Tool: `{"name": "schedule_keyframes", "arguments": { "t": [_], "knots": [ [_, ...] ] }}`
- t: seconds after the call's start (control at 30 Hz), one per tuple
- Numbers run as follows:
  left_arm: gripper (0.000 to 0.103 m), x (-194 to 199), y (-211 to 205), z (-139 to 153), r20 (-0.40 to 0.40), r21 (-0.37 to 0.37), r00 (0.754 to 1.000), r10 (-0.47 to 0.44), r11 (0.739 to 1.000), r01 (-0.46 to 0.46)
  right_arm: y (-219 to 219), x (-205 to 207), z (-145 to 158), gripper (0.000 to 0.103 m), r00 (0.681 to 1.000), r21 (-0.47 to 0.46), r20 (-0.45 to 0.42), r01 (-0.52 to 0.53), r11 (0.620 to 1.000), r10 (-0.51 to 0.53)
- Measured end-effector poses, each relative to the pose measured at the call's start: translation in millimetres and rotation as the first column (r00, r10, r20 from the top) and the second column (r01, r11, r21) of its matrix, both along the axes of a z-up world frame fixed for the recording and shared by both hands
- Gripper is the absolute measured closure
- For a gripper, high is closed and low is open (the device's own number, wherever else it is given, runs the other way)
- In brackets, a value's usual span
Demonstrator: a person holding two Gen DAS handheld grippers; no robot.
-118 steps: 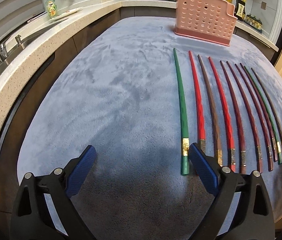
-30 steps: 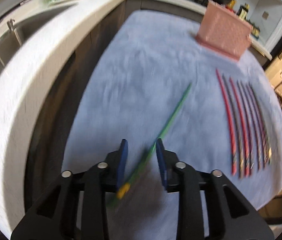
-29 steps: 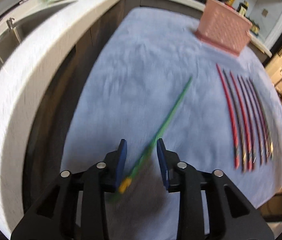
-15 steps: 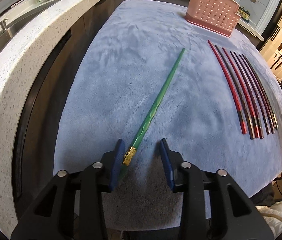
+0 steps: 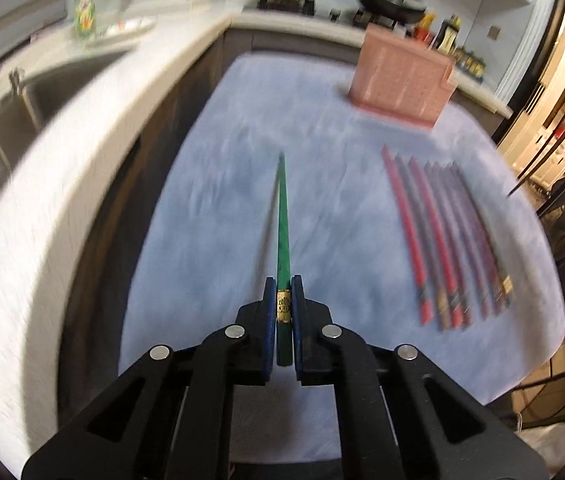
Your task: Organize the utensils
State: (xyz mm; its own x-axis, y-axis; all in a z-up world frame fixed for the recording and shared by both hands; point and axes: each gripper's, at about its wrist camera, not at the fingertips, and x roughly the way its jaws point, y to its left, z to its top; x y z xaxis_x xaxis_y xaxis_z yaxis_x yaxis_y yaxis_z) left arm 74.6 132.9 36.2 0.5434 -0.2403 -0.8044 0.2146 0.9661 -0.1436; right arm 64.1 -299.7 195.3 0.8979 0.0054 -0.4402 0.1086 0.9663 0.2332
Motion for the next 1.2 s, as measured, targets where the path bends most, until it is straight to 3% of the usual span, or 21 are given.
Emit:
{"name": "schedule_keyframes", "arguments": {
  "t": [0.27, 0.53, 0.73, 0.87, 1.0, 1.2],
  "knots": [
    [0.096, 35, -28, 74, 0.141, -0.028, 0.990, -0.023, 0.999, 0.027, -8, 11, 6, 0.096, 1.000, 0.010, 0.013, -0.011, 1.000, 0.011],
    [0.096, 91, -76, 137, 0.285, -0.047, 0.957, -0.050, 0.997, 0.066, -14, 50, 8, 0.096, 0.999, 0.043, 0.015, -0.038, 0.998, 0.038],
    [0.096, 134, -117, 192, 0.404, -0.072, 0.913, -0.054, 0.993, 0.090, -16, 96, 37, 0.096, 0.994, 0.085, 0.100, -0.064, 0.994, 0.055],
    [0.096, 167, -138, 231, 0.489, -0.131, 0.872, -0.009, 0.988, 0.084, -15, 131, 58, 0.096, 0.986, 0.100, 0.161, -0.065, 0.993, 0.048],
    [0.096, 197, -155, 239, 0.500, -0.157, 0.866, 0.007, 0.984, 0.083, -11, 164, 65, 0.096, 0.981, 0.106, 0.190, -0.058, 0.993, 0.038],
    [0.096, 228, -173, 207, 0.447, -0.134, 0.894, 0.011, 0.989, 0.055, -9, 208, 44, 0.096, 0.987, 0.121, 0.158, -0.042, 0.992, 0.023]
  ]
}}
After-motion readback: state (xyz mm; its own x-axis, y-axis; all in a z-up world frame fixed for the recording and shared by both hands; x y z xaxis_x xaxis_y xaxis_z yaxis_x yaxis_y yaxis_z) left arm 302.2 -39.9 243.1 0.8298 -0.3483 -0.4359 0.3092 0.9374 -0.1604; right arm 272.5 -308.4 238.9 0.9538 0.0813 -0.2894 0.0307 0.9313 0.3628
